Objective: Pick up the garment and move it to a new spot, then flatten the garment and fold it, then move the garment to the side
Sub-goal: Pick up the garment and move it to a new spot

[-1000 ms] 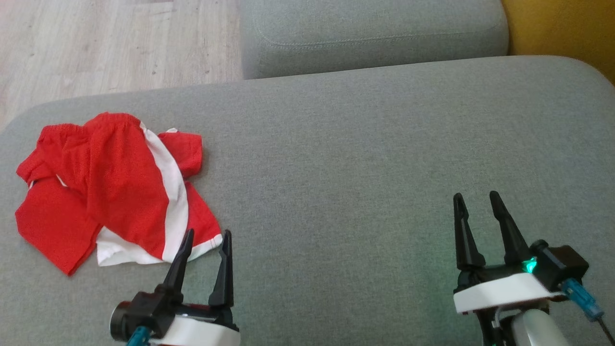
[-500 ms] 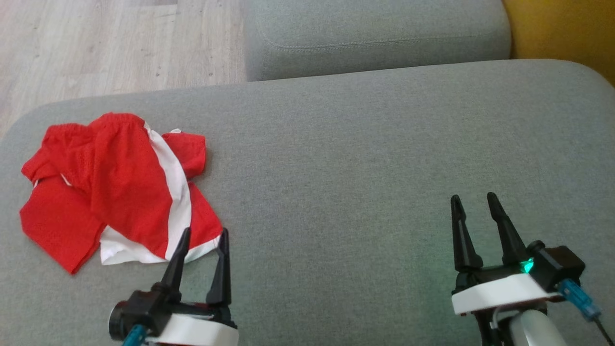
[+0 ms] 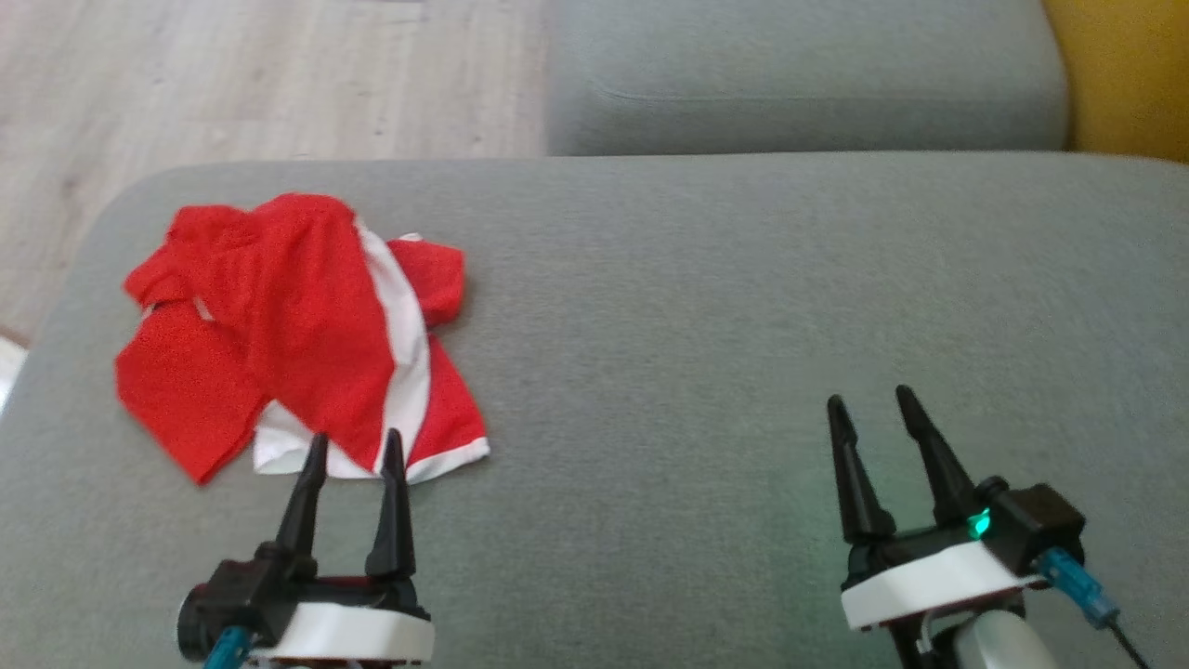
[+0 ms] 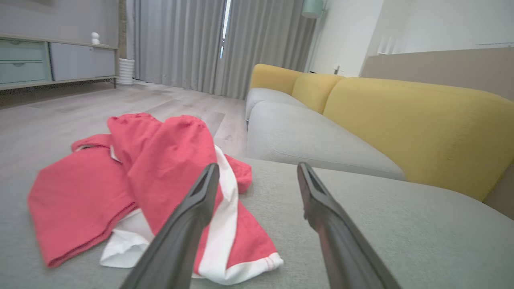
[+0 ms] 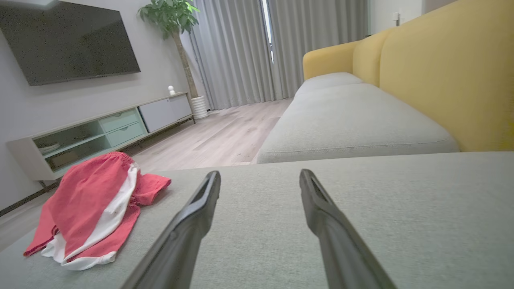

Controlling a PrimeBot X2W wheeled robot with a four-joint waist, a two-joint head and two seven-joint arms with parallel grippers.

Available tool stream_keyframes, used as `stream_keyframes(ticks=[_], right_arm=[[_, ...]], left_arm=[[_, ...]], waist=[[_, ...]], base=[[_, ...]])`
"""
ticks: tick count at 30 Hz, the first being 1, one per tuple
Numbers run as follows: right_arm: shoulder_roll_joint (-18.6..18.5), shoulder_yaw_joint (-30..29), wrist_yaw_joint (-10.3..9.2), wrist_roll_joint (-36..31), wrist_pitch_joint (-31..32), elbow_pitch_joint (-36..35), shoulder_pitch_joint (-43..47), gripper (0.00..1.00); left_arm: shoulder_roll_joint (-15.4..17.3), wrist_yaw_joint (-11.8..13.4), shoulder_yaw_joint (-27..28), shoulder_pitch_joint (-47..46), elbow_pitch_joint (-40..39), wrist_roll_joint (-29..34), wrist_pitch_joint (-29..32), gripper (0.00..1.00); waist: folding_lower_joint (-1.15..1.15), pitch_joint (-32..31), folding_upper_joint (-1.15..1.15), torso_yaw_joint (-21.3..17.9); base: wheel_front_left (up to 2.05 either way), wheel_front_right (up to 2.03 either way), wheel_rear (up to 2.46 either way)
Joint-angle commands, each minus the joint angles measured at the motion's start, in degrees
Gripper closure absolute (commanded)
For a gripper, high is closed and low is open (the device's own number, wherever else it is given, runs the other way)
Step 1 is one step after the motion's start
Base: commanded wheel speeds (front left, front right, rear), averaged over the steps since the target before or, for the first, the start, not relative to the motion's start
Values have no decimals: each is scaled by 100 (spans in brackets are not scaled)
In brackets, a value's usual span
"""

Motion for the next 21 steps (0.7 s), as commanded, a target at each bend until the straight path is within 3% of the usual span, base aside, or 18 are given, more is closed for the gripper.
stream_keyframes(ticks=[1, 13, 21], right_arm=[[-39, 200, 44, -15, -62, -153, -95, 0], [-39, 472, 44, 70, -62, -125, -14, 0], [-39, 664, 44, 136, -62, -94, 11, 0]], left_arm=[[7, 61, 256, -86, -225, -19, -47, 0], [7, 70, 501, 94, -252, 41, -47, 0], [7, 69, 623, 165, -296, 53, -47, 0]], waist=[[0, -92, 0, 239], [0, -210, 0, 920], [0, -214, 0, 1159]], base=[[0, 0, 0], [0, 0, 0], [0, 0, 0]])
